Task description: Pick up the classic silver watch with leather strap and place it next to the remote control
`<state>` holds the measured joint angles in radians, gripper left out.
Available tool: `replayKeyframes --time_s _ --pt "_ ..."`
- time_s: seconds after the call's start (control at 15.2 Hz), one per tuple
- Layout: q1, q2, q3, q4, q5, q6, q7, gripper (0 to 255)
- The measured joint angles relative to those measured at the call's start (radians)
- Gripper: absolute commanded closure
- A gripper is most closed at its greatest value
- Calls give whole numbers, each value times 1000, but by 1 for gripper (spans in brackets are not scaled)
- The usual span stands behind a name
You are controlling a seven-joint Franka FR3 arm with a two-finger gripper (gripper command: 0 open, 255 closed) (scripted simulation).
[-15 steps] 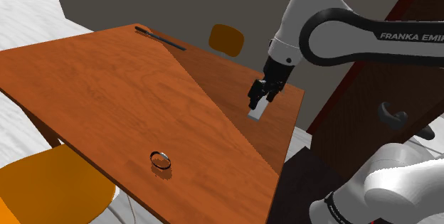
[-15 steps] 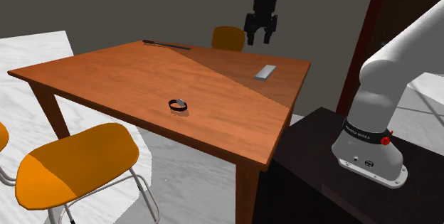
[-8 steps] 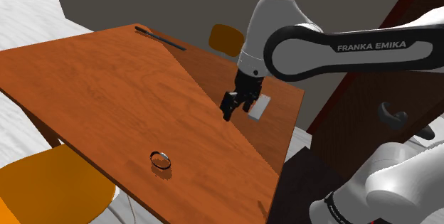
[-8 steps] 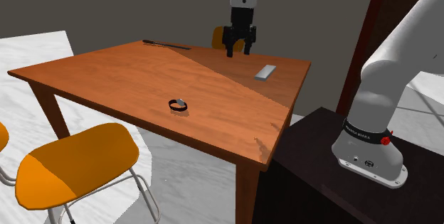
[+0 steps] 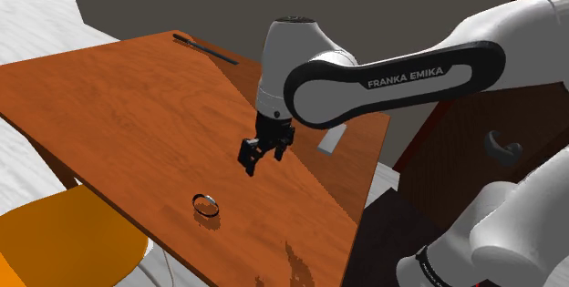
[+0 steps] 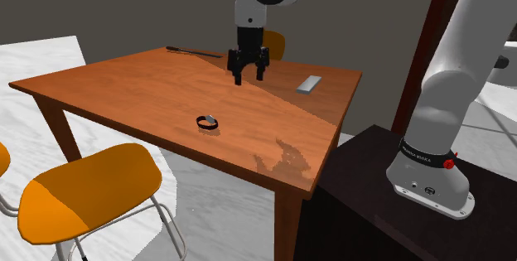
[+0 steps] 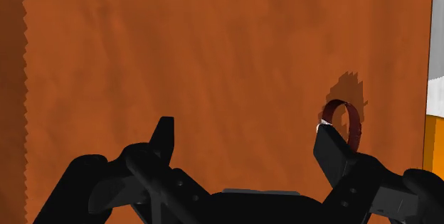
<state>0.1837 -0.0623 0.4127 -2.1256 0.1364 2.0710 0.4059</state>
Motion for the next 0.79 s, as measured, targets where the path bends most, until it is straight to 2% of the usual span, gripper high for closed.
replayKeyframes --time_s 0.53,0.79 --pt "87 299 55 227 -126 29 144 0" --pt "114 366 56 263 -156 51 171 0"
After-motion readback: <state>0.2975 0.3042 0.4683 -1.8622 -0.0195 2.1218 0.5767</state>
